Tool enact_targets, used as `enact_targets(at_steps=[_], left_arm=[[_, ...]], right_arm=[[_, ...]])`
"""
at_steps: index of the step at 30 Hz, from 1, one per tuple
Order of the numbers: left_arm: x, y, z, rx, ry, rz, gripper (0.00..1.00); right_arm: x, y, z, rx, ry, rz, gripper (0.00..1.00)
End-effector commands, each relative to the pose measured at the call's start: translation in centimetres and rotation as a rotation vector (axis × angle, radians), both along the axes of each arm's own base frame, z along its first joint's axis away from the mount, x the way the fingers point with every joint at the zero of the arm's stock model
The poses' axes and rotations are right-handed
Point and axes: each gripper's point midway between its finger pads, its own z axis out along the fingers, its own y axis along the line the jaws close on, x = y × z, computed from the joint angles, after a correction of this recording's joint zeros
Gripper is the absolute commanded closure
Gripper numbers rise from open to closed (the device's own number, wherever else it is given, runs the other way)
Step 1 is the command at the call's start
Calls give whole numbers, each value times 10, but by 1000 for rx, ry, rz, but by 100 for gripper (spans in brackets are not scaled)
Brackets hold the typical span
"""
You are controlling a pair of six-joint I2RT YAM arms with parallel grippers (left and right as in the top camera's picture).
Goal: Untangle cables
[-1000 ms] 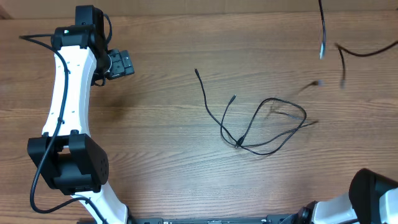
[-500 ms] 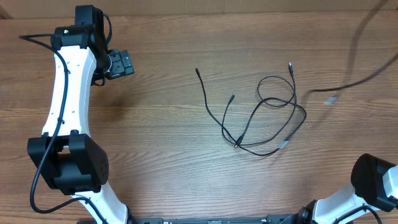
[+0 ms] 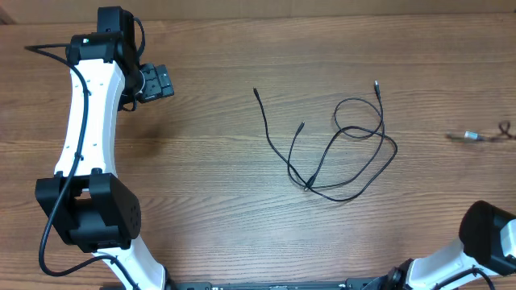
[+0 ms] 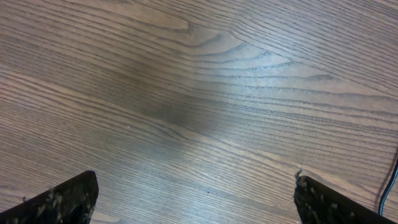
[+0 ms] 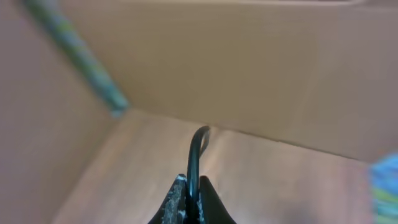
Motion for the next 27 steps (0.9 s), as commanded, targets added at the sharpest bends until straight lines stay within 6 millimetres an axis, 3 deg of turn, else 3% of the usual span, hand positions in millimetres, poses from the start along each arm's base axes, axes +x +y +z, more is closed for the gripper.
enact_targets(at_steps=[1, 8, 13, 19, 25, 26, 27], left_arm=[[3, -1, -1, 3, 0, 7, 0], [3, -1, -1, 3, 0, 7, 0], [3, -1, -2, 3, 0, 7, 0], [3, -1, -1, 3, 0, 7, 0], [3, -1, -1, 3, 0, 7, 0], [3, -1, -2, 3, 0, 7, 0], [3, -1, -1, 3, 0, 7, 0]], right_arm=[[-33, -35, -6, -13, 46, -165, 96], [-91, -91, -52, 143, 94, -358, 96], [-111, -123, -90, 255, 83, -411, 96], [-125, -146, -164, 458, 83, -431, 95], [-126, -150, -229, 607, 87, -420, 71], [-126, -149, -237, 625, 89, -417, 65], [-125, -148, -244, 641, 93, -414, 50]])
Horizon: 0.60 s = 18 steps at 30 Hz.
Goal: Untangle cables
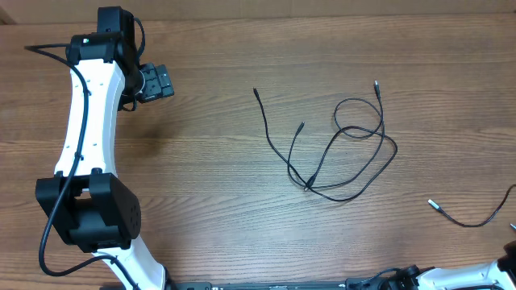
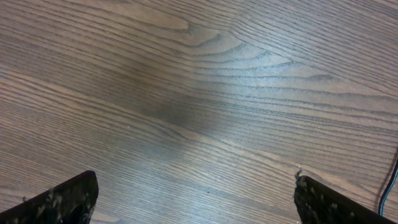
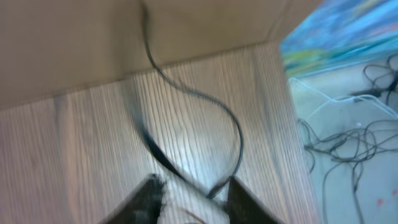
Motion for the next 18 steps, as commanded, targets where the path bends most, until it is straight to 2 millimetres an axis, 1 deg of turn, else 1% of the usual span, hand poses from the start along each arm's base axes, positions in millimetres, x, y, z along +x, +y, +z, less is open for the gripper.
enact_targets(at_steps=[1, 2, 3, 4, 5, 6, 8, 12, 13, 14, 16, 18], left_arm=[[3, -1, -2, 3, 0, 7, 0], [3, -1, -2, 3, 0, 7, 0], [3, -1, -1, 3, 0, 7, 0], [3, -1, -2, 3, 0, 7, 0], [3, -1, -2, 3, 0, 7, 0], [3, -1, -2, 3, 0, 7, 0], [3, -1, -1, 3, 0, 7, 0], [3, -1, -2, 3, 0, 7, 0], [3, -1, -2, 3, 0, 7, 0], [3, -1, -2, 3, 0, 7, 0], [3, -1, -1, 3, 0, 7, 0], [3, -1, -2, 3, 0, 7, 0]], right_arm=[[10, 8, -30, 80, -50, 22, 37], [11, 9, -34, 92, -56, 26, 30], [13, 11, -38, 105, -63, 30, 20], [15, 13, -41, 118, -74, 36, 13], [16, 13, -42, 121, -78, 38, 11], [19, 15, -42, 129, -93, 49, 5], [28, 18, -42, 147, -128, 115, 0], [52, 29, -41, 186, -226, 246, 0], [62, 34, -39, 196, -265, 305, 0], [78, 42, -35, 206, -315, 399, 0], [99, 56, -31, 219, -364, 525, 0], [115, 68, -30, 230, -369, 604, 0]])
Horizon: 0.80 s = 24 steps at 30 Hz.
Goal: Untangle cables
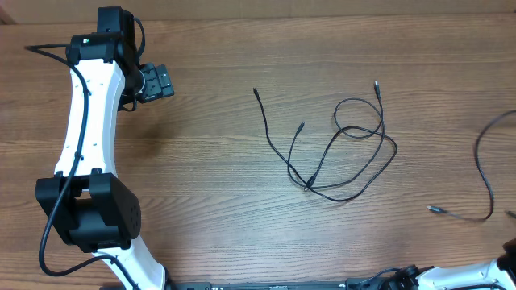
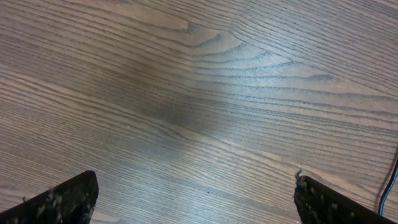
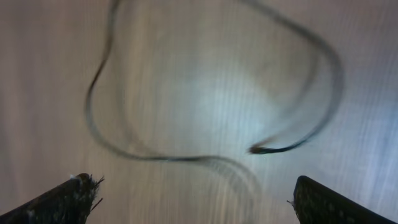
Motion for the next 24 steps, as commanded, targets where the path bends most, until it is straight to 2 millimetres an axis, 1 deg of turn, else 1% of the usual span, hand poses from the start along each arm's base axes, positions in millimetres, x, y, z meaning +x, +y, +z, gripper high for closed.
enact_targets(at_steps=[1, 2, 3, 4, 6, 7, 11, 13, 14, 16, 17, 18, 20, 21, 23, 24], left_arm=[[3, -1, -2, 3, 0, 7, 0], [3, -1, -1, 3, 0, 7, 0], [3, -1, -2, 3, 0, 7, 0], [3, -1, -2, 3, 0, 7, 0], [3, -1, -2, 3, 0, 7, 0], [3, -1, -2, 3, 0, 7, 0], [3, -1, -2, 3, 0, 7, 0], [3, -1, -2, 3, 0, 7, 0], [3, -1, -2, 3, 0, 7, 0], [3, -1, -1, 3, 0, 7, 0], [3, -1, -1, 3, 0, 7, 0], [3, -1, -1, 3, 0, 7, 0], [3, -1, -2, 3, 0, 7, 0], [3, -1, -1, 3, 0, 7, 0], [3, -1, -2, 3, 0, 7, 0], [3, -1, -2, 3, 0, 7, 0]], right_arm=[[54, 39, 10, -2, -100, 283, 0], [61, 45, 10, -3, -98, 314, 0], [73, 57, 9, -7, -95, 372, 0], [92, 74, 9, -15, -93, 457, 0], [110, 95, 9, -21, -90, 548, 0], [123, 110, 8, -26, -85, 604, 0], [152, 153, 5, -40, -49, 735, 0], [165, 180, 3, -28, -45, 808, 0], [168, 188, 2, -24, -42, 828, 0], [177, 211, -5, -14, -33, 890, 0], [179, 218, -8, -9, -30, 909, 0], [182, 232, -17, 6, -15, 941, 0], [179, 250, -32, 41, 14, 979, 0], [175, 259, -42, 69, 37, 995, 0], [169, 269, -57, 108, 67, 1007, 0], [163, 276, -69, 140, 91, 1011, 0]])
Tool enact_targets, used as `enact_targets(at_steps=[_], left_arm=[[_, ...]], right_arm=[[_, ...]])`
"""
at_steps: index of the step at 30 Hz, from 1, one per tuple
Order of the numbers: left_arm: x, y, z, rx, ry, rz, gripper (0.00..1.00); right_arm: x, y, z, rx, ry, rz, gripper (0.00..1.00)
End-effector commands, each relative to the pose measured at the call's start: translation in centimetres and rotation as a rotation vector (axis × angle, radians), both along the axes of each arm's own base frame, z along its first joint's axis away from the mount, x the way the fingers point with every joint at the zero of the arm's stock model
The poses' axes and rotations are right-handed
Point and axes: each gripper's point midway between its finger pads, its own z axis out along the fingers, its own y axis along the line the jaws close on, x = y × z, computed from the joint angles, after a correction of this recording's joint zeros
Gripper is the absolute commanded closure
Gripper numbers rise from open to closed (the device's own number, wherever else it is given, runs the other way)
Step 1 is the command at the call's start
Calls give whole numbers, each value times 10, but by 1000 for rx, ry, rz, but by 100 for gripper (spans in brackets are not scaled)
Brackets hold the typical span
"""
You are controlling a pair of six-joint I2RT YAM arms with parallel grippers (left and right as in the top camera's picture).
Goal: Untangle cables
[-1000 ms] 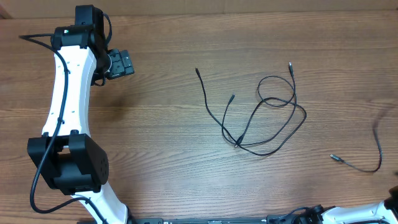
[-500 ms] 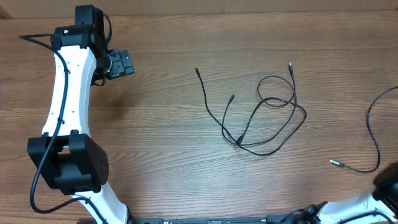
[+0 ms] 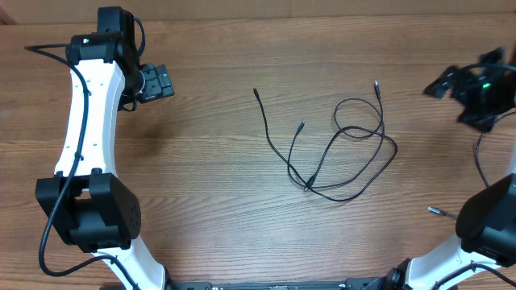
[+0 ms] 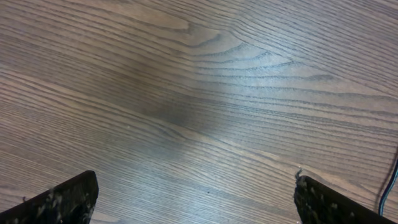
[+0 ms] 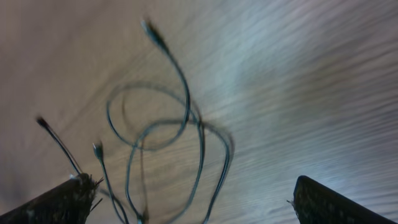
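A tangle of thin black cables lies in the middle of the table, with loose ends at the upper left and upper right. One separate black cable lies at the right edge, its plug near the front right. My right gripper hangs open at the far right, right of the tangle; its wrist view shows the blurred tangle between the open fingers. At the far left, well away from all the cables, my left gripper stands open over bare wood.
The wooden table is bare between the left arm and the tangle. The right arm's base stands at the front right, covering part of the separate cable. A thin wire shows at the left wrist view's right edge.
My right gripper, open above the separate cable off the front right, now hangs open at the far right of the table and faces the tangle. The left arm has not moved.
My right gripper was shut on a black cable held off the right side of the table. Then the cable lay at the front right with the jaws parting. Then the gripper stood open above it. Now it faces the middle tangle, and the separate cable rests at the right edge.
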Motion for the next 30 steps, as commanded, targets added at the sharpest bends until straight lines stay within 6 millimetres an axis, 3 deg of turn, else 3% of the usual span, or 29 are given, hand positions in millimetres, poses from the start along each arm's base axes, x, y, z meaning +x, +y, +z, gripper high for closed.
enact_targets(at_steps=[1, 6, 9, 13, 23, 30], left_arm=[[3, -1, -2, 3, 0, 7, 1], [3, -1, -2, 3, 0, 7, 0], [3, -1, -2, 3, 0, 7, 0], [3, -1, -1, 3, 0, 7, 0], [3, -1, -2, 3, 0, 7, 0], [3, -1, -1, 3, 0, 7, 0]], right_arm=[[-14, 15, -29, 23, 79, 22, 0], [-40, 38, -78, 84, 179, 49, 0], [-50, 49, -97, 138, 196, 51, 0], [-55, 61, -113, 199, 181, 52, 4], [-66, 68, -153, 210, 165, 13, 13], [-63, 82, -163, 283, 94, 24, 20]])
